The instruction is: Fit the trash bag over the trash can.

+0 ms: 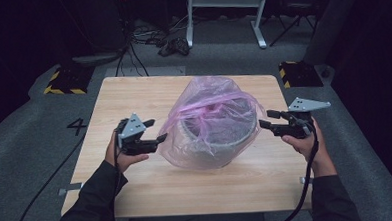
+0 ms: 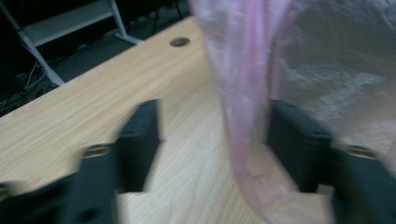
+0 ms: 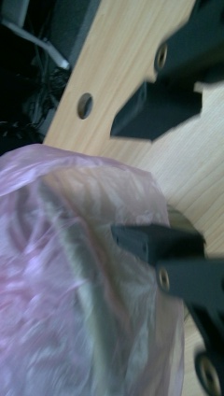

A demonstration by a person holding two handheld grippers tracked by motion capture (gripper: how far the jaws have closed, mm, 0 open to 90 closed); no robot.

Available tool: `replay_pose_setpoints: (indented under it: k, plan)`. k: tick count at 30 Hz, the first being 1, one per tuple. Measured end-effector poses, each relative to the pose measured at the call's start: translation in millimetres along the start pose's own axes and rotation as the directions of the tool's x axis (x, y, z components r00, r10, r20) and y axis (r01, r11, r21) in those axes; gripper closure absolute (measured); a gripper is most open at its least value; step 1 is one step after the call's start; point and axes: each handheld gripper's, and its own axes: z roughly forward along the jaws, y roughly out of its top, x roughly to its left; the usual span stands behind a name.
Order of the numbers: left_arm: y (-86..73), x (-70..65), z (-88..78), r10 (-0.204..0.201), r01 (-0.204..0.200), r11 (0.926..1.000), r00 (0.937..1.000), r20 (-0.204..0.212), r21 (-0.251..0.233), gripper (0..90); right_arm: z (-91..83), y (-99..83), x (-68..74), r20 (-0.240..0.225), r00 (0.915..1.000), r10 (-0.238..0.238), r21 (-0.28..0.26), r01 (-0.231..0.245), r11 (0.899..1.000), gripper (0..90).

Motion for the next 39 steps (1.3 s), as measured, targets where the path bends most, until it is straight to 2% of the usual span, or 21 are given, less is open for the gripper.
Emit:
replay_pose_setpoints:
  k: [2,3,4,5,7,10,12,15,17,20,22,23,24,25,27,29,30,31,34,36,39]
  plan:
    - [0.2,-0.6,7.8,0.008,-0.008,0.9999,1.0,-0.004,0.014,52.5,4.7,-2.3,-3.4,0.001,0.9998,0.018,0.01,-0.018,1.0,67.4]
    - [-0.4,1.1,12.0,0.003,-0.003,0.9999,0.9998,0.019,0.014,56.3,6.3,-4.0,-5.1,0.001,0.9997,0.026,0.01,-0.026,1.0,74.8]
    - [-1.1,2.0,14.6,-0.005,0.005,0.9999,0.9991,0.041,0.009,68.4,8.0,-6.4,-6.7,-0.003,0.9993,0.038,0.005,-0.038,0.999,82.6]
    - [-1.8,3.0,18.3,0.003,-0.004,0.9999,0.9973,0.073,0.011,76.0,8.7,-8.1,-7.4,-0.012,0.9991,0.042,0.003,-0.042,0.999,87.1]
    - [-2.5,1.9,22.7,0.012,-0.014,0.9998,0.9972,0.073,0.017,87.3,10.1,-13.2,-7.3,-0.019,0.9991,0.039,0.003,-0.039,0.999,90.0]
    - [-5.3,-5.2,27.6,0.039,-0.041,0.999,0.9946,0.097,0.019,89.9,10.8,-21.5,-7.6,-0.029,0.9985,0.046,0.008,-0.045,0.999,90.0]
    - [-10.2,-13.2,32.9,0.071,-0.077,0.9955,0.9911,0.113,0.054,90.0,10.9,-27.3,-7.2,-0.035,0.9982,0.048,0.009,-0.048,0.999,90.0]
    - [-18.3,-21.6,36.8,0.097,-0.105,0.9911,0.9914,0.087,0.083,89.9,12.6,-38.1,-6.3,-0.05,0.9967,0.064,0.02,-0.063,0.998,90.0]
    - [-19.8,-22.1,34.7,0.107,-0.112,0.9904,0.9918,0.071,0.081,86.4,11.6,-43.2,-7.2,-0.051,0.9959,0.075,0.02,-0.074,0.997,90.0]
    - [-19.9,-16.8,26.8,0.088,-0.094,0.9932,0.9928,0.081,0.068,67.7,2.3,-42.4,-10.5,-0.035,0.9956,0.087,-0.03,-0.088,0.996,86.8]
    - [-20.5,-9.9,19.5,0.061,-0.063,0.9959,0.9971,0.046,0.065,52.8,-6.2,-35.5,-9.9,-0.026,0.9979,0.06,-0.072,-0.061,0.996,73.1]
    - [-20.9,-3.7,14.8,0.03,-0.033,0.9979,0.998,0.056,0.056,41.7,-10.4,-30.5,-9.5,-0.009,0.9981,0.061,-0.096,-0.061,0.994,63.2]
    - [-21.6,2.2,9.3,0.005,-0.007,0.9991,0.9993,0.036,0.043,34.9,-14.1,-24.8,-8.5,0.004,0.9984,0.056,-0.112,-0.055,0.992,58.1]
    - [-23.1,9.5,1.8,-0.03,0.03,0.9995,0.9994,-0.016,0.011,33.2,-17.5,-18.9,-7.5,0.026,0.9989,0.038,-0.123,-0.035,0.992,53.3]
    - [-24.5,23.3,-8.9,-0.085,0.084,0.996,0.9956,-0.039,-0.032,24.4,-23.2,-6.3,-6.0,0.029,0.9995,0.015,-0.16,-0.011,0.987,47.2]
    - [-23.8,37.3,-18.4,-0.164,0.161,0.9828,0.9861,-0.028,-0.092,25.6,-24.0,3.8,-4.9,0.043,0.9991,-0.002,-0.159,0.009,0.987,41.6]
    - [-20.7,41.7,-22.2,-0.177,0.174,0.9774,0.984,-0.015,-0.12,25.4,-23.0,9.9,-3.9,0.045,0.9988,-0.017,-0.152,0.023,0.988,41.1]
    - [-15.8,44.1,-24.9,-0.18,0.177,0.9742,0.9835,-0.011,-0.14,25.7,-21.4,16.3,-3.1,0.041,0.9987,-0.03,-0.145,0.035,0.989,39.7]
    - [2.6,45.1,-27.4,-0.144,0.146,0.9746,0.9892,0.023,-0.17,26.7,-13.9,35.9,-2.2,0.025,0.9985,-0.05,-0.136,0.053,0.989,35.7]
    - [14.1,43.8,-23.2,-0.108,0.11,0.9809,0.994,0.017,-0.16,26.9,-6.9,48.5,-0.7,0.018,0.9971,-0.074,-0.122,0.075,0.99,35.0]
    - [29.0,43.2,-8.6,-0.06,0.068,0.9881,0.9966,0.056,-0.138,26.9,10.3,65.7,-0.1,-0.003,0.9924,-0.123,-0.082,0.122,0.989,38.0]
